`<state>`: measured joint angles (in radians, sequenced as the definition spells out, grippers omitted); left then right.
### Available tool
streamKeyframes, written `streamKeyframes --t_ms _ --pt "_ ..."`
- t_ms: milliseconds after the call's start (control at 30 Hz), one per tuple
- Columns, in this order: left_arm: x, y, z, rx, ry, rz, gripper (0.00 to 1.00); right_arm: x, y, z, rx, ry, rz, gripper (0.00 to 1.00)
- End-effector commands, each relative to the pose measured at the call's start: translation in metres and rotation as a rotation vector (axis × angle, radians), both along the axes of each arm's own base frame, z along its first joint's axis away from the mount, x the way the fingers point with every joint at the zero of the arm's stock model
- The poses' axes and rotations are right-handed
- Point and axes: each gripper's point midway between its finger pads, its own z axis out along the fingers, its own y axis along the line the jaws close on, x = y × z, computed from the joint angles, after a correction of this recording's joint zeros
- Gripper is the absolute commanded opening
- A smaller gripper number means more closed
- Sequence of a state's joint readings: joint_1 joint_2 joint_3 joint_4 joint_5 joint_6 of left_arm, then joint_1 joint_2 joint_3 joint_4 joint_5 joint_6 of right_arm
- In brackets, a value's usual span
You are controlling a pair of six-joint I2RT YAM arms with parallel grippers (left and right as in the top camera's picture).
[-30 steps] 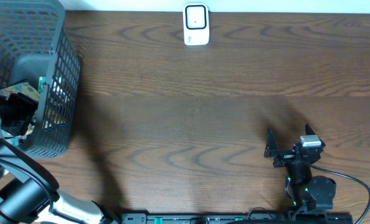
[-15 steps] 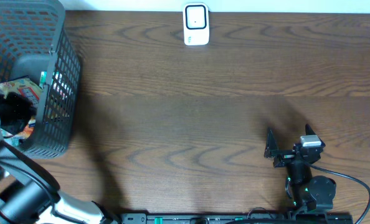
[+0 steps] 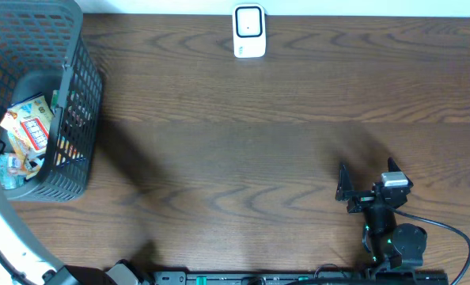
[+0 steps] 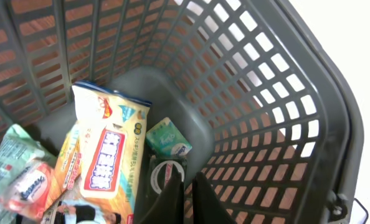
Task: Scan the item barcode
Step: 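Grasp the yellow snack bag with the left gripper and lift it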
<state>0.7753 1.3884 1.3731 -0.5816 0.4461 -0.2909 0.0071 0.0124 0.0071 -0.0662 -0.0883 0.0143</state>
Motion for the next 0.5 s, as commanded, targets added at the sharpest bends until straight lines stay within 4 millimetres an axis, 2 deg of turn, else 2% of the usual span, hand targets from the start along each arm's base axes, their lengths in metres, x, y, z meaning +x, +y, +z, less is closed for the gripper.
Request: streamKeyframes --t_ms 0,33,100,133,367,467 --pt "-0.006 0.011 -0.028 -0.028 0.095 0.053 0.25 0.000 0.001 0.000 0.003 0.001 0.000 0.99" --pt "-0.010 0.014 -0.037 -0.032 0.130 0.075 0.43 0.000 0.001 0.000 0.003 0.001 0.000 0.99" --pt "-0.015 0.021 -0.055 -0.043 0.193 0.109 0.69 0.000 0.001 0.000 0.003 0.001 0.000 0.99" --pt "-0.015 0.024 -0.065 -0.055 0.221 0.117 0.76 0.000 0.001 0.000 0.003 0.001 0.000 0.99" --pt "-0.015 0.025 -0.126 -0.177 0.363 0.106 0.80 0.000 0.001 0.000 0.003 0.001 0.000 0.99" --pt "-0.009 0.028 -0.147 -0.175 0.401 0.068 0.81 0.000 0.001 0.000 0.003 0.001 0.000 0.99"
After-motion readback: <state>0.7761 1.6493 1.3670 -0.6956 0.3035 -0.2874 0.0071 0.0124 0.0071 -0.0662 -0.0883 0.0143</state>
